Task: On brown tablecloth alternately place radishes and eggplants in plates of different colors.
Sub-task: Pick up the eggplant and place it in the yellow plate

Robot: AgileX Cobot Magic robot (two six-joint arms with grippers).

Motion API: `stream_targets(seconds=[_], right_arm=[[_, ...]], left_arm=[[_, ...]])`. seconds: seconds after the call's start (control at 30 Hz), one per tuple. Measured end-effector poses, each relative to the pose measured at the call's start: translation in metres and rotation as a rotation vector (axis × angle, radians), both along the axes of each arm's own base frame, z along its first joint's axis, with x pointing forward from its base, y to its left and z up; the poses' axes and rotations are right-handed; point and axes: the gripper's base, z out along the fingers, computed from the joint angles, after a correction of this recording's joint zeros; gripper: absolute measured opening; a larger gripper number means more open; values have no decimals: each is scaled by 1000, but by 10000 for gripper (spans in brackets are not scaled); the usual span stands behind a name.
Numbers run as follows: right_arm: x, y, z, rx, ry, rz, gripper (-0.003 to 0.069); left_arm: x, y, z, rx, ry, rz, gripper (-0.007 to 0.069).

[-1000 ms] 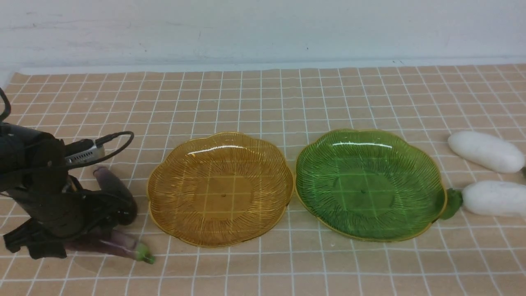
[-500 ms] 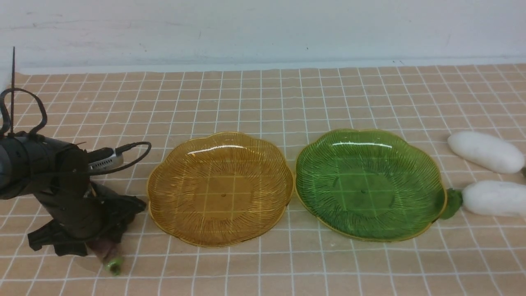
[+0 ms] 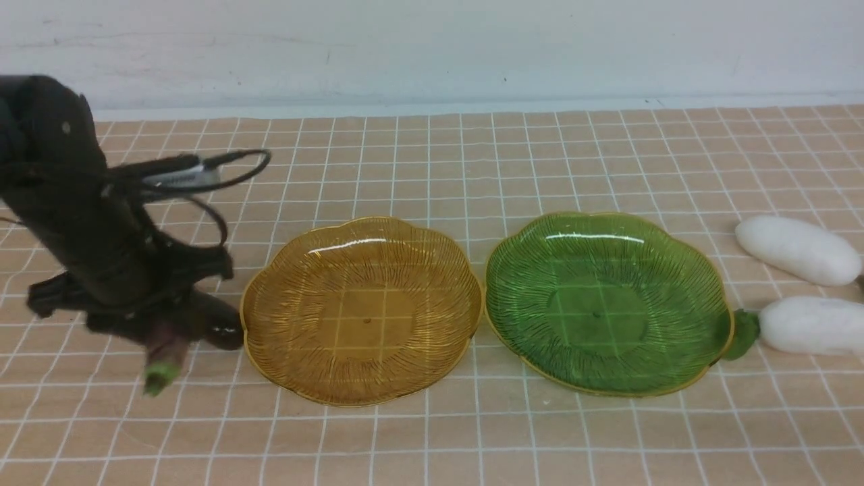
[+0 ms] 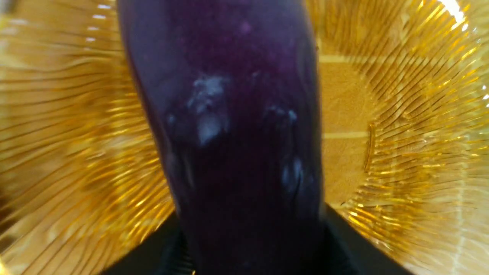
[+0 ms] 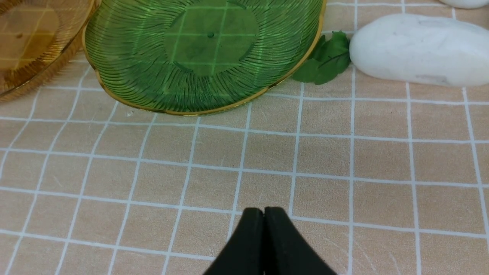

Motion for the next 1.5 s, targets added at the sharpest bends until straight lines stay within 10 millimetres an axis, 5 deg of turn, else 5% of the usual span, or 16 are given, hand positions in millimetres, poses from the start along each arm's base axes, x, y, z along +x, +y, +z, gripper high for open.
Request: stream_targets(seconds=[0.17, 0.23, 0.3, 0.43, 0.57, 0.63, 0.73, 0.93, 1.13, 1.33, 1.5], right_arm=[[0, 0, 0, -8, -2, 7, -15], [0, 0, 0, -14, -4, 13, -15], [0, 0, 0, -21, -5, 16, -15], [0, 0, 0, -26, -5, 17, -15], [1, -1, 1, -26, -16, 14, -15], [2, -1, 2, -26, -31, 10, -15], [2, -1, 2, -24, -38, 8, -15], [2, -1, 2, -24, -38, 8, -15], [2, -1, 2, -24, -38, 8, -15], [2, -1, 2, -24, -38, 8, -15], [2, -1, 2, -24, -41, 8, -15]], left_arm=[[9, 0, 10, 17, -38, -27, 526], [15, 6, 24, 62, -68, -53, 522], [17, 18, 41, 144, -79, -78, 440], [10, 69, 67, 365, 17, -17, 81], [2, 130, 51, 344, 143, 171, 8], [-2, 143, 36, 290, 207, 252, 8], [6, 144, 22, 257, 182, 330, 57], [22, 136, 10, 228, 90, 385, 334], [31, 136, -11, 223, 95, 401, 509], [38, 135, -28, 204, 118, 423, 576], [43, 130, -38, 181, 128, 414, 482]])
